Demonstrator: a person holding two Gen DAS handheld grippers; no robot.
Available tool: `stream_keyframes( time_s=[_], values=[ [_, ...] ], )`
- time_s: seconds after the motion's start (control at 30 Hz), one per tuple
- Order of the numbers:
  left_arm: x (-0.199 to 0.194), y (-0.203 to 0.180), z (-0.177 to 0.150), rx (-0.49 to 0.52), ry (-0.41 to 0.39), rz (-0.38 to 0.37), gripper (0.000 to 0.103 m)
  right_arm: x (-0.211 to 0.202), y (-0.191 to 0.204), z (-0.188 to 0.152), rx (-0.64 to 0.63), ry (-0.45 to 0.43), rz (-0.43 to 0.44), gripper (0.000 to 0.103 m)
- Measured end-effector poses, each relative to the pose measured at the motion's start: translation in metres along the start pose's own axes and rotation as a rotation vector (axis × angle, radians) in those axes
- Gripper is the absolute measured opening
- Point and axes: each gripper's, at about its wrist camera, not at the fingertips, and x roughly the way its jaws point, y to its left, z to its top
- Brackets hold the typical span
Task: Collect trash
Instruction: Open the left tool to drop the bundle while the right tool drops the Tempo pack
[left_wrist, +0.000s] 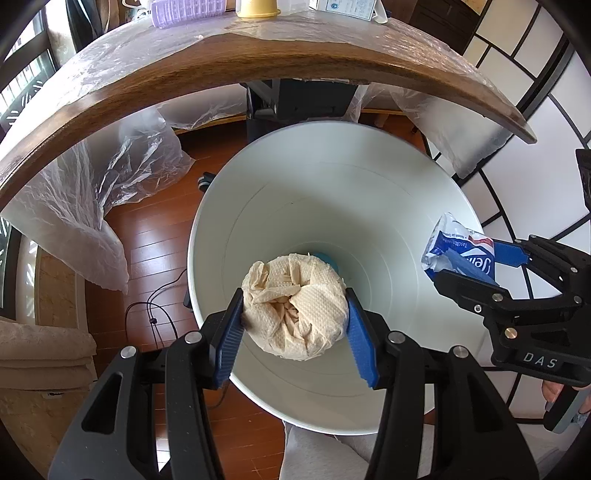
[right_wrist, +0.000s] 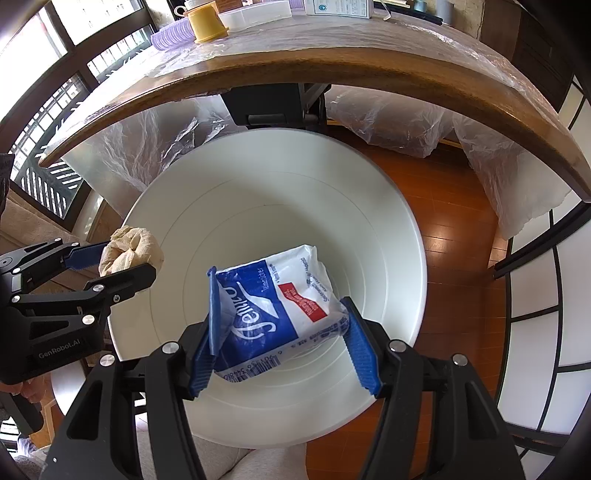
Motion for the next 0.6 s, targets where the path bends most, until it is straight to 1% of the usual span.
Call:
stream_keyframes(
  time_s=[0.1, 0.17, 0.23, 0.47, 0.53, 0.57, 0.6],
  values=[
    [-0.001, 0.002, 0.001, -0.017, -0.002, -0.009, 0.054, -0.001, 0.0, 0.001, 0.003, -0.004, -0.004, 0.061],
    [-0.002, 0.004, 0.001, -0.025, -0.005, -0.005, 0.06, -0.002, -0.001, 0.001, 0.004, -0.009, -0.008, 0.061],
    [-0.004, 0.006, 0.0, -0.032, -0.012, -0.001, 0.064, -0.003, -0.001, 0.002, 0.007, -0.012, -0.012, 0.061],
    [-0.008, 0.011, 0.002, -0.046, -0.024, 0.005, 0.067, -0.006, -0.005, 0.004, 0.021, -0.021, -0.013, 0.063],
    [-0.009, 0.011, 0.002, -0.048, -0.026, 0.008, 0.067, -0.007, -0.005, 0.004, 0.023, -0.024, -0.011, 0.067],
    [-0.009, 0.011, 0.002, -0.048, -0.027, 0.009, 0.067, -0.008, -0.006, 0.005, 0.027, -0.029, -0.01, 0.074],
    [-0.01, 0.011, 0.002, -0.047, -0.028, 0.012, 0.067, -0.009, -0.006, 0.005, 0.032, -0.037, -0.007, 0.077]
  ],
)
